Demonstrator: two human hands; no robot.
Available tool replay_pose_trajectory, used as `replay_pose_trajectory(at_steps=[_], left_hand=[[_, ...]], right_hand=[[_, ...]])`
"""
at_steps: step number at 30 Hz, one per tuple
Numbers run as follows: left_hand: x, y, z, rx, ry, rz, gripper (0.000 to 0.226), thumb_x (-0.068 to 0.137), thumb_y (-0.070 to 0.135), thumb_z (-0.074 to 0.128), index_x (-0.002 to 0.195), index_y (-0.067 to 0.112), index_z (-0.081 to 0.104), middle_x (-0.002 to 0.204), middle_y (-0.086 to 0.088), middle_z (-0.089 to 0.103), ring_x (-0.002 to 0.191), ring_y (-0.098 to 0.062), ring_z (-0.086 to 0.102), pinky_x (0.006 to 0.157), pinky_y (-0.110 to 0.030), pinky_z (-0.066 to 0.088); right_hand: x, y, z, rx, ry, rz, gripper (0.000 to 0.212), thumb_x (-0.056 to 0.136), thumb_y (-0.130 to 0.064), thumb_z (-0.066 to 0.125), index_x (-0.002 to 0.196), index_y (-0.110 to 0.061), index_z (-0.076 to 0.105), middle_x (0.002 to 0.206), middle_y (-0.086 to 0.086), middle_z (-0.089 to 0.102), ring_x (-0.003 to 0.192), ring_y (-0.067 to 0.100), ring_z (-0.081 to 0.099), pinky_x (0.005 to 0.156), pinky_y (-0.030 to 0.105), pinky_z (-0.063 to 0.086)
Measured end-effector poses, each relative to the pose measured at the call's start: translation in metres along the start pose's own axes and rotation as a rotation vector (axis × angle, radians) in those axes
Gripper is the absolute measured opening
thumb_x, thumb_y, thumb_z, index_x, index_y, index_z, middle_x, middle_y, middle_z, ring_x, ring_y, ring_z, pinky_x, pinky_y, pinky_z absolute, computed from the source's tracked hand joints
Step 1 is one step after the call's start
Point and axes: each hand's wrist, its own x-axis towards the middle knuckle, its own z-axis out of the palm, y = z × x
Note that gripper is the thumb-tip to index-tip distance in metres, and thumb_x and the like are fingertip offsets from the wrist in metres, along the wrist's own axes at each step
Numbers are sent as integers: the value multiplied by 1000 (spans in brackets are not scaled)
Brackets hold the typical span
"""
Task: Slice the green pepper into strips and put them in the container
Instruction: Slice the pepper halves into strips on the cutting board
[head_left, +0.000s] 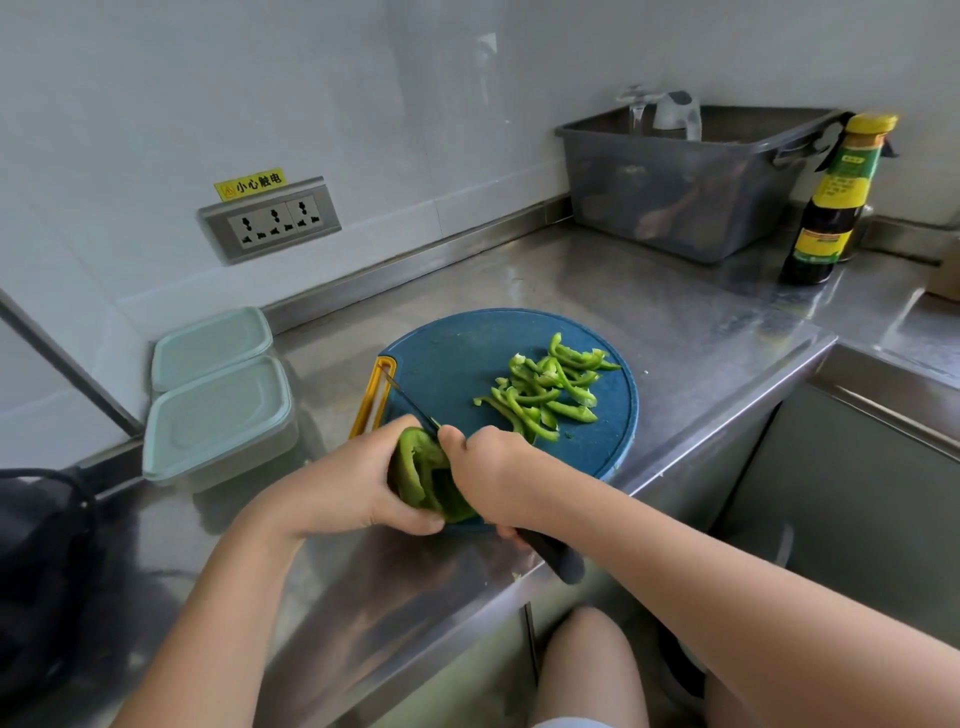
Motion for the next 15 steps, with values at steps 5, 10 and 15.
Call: replay_pose_trajectory(at_steps=[5,10,15], left_hand=[[0,-1,-1,-10,119,-19,53,59,22,89,98,24,53,93,10,65,85,-4,62,76,-24,50],[3,-3,3,27,158,-52,56,56,33,88,95,25,49,91,6,62,81,-6,59,72,-24,47],[4,-3,5,4,180,-34,57,54,32,88,95,28,48,90,9,62,81,-4,60,70,-23,46]], right_hand=[[10,8,-3,185,-61,203,45,99,-46,29,105,-8,53,61,10,46,46,20,42,50,25,36],[-10,42,-18,304,20,92,55,95,-57,29,73,-9,43,53,8,41,36,20,35,41,20,31],[-33,55,2,91,169,-131,62,93,-61,27,51,-15,30,50,-1,31,45,16,28,49,29,27]])
